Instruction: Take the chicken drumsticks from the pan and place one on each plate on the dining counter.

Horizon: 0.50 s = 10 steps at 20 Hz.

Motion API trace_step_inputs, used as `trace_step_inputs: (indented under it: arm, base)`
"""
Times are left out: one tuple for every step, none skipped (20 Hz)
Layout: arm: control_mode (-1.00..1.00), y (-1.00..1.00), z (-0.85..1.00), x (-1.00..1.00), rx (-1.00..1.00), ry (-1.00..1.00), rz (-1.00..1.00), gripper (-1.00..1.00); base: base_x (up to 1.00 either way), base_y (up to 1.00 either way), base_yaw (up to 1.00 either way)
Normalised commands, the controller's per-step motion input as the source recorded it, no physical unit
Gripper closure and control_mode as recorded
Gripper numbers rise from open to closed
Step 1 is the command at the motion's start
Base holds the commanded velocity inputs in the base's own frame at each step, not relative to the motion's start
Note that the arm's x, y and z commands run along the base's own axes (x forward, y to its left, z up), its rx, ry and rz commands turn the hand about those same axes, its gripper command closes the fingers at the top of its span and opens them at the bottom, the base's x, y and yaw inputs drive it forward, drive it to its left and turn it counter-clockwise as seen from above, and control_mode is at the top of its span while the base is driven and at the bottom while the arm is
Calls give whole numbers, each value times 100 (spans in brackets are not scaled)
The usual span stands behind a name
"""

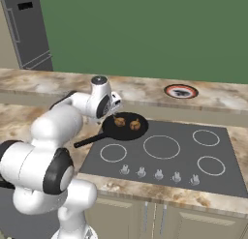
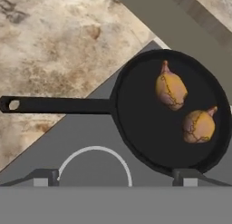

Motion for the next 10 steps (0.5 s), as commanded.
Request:
trace_step_inputs:
  arm:
    - [-100,-2,-38,49,-4,0,3,-100]
    - [-100,0,-39,50,-5,0,3,-100]
    - [-100,0,-37,51,-5,0,3,-100]
    - [-100,0,-36,51,-4,0,3,-100]
    - [-100,0,-35,51,-4,0,3,-100]
    - [-100,-1,-35,48,-3,0,3,-100]
    - [-100,-1,-37,46,-4,0,3,-100]
    - [-100,0,-39,46,-4,0,3,-100]
    - [-100,-4,-43,44,-4,-1,3,-100]
    - [-100,-7,-44,45,-3,-2,3,-100]
  base:
    - [0,0,0]
    - [0,0,0]
    - [0,0,0]
    - [0,0,0]
    - [0,0,0]
    - [0,0,0]
    - [0,0,0]
    - [0,0,0]
    - [0,0,0]
    - [0,0,0]
